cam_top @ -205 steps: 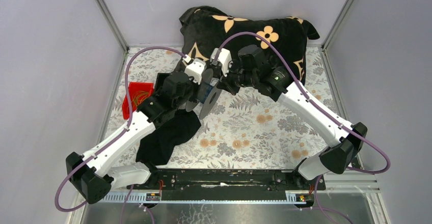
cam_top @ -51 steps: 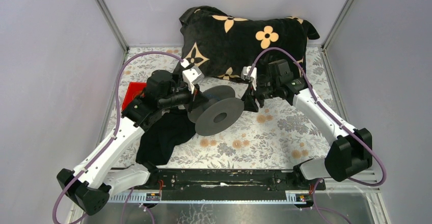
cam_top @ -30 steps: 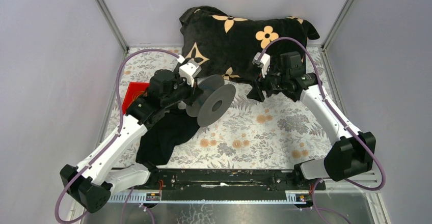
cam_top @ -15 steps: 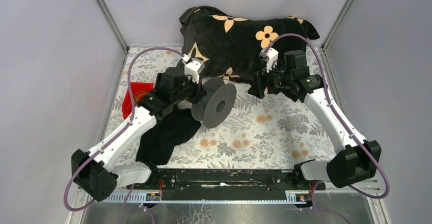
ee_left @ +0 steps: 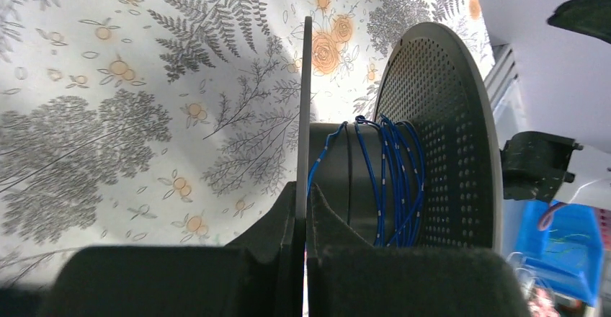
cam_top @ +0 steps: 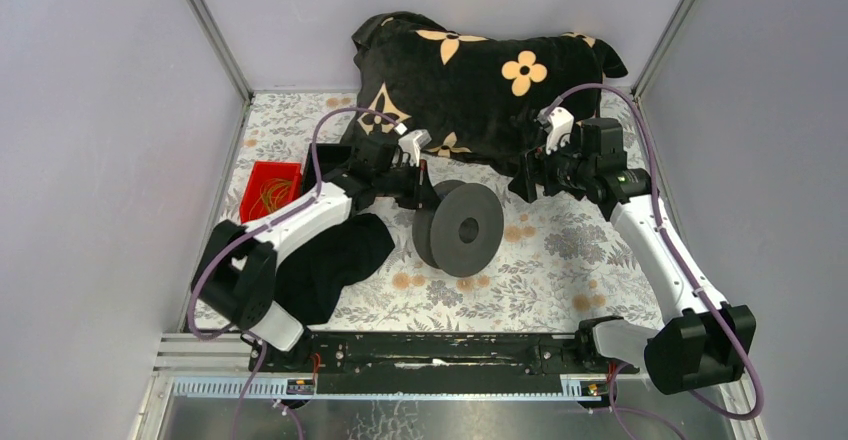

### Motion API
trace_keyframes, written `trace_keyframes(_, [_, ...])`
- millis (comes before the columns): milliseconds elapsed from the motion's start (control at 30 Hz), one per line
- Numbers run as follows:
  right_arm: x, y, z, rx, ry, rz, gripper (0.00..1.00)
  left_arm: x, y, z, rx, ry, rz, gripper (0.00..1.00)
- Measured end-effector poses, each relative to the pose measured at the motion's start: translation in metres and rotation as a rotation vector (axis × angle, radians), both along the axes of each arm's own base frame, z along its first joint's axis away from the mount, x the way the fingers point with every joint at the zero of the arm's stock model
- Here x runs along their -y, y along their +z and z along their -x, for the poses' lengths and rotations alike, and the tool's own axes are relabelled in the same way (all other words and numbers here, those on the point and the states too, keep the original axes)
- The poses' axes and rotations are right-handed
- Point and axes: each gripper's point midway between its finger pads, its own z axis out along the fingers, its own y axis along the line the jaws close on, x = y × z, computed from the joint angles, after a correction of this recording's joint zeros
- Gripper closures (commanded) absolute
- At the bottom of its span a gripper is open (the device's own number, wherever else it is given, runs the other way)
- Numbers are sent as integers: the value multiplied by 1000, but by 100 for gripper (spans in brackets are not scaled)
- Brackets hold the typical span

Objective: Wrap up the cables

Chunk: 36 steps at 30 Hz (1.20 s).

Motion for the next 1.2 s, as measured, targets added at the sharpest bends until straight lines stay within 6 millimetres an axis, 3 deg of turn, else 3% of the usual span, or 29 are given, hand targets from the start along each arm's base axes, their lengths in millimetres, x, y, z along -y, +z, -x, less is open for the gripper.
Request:
trace_keyframes(133, [8, -5, -4, 2, -25, -1, 15, 12, -17, -7, -101, 1, 59, 100])
trace_keyframes(400, [9, -12, -3, -5, -27, -2, 15, 25, -24, -28, -224, 24, 215, 100])
trace_keyframes(600, [8, -15, -2, -7, -17, -11, 15, 28, -40, -34, -312, 38, 276, 97])
trace_keyframes(800, [8, -17, -1, -10, -14, -11, 15, 29, -63, -33, -390, 50, 280, 91])
trace_keyframes(1200, [5, -20, 2, -18, 6, -25, 15, 30, -80, -28, -448, 37, 273, 77])
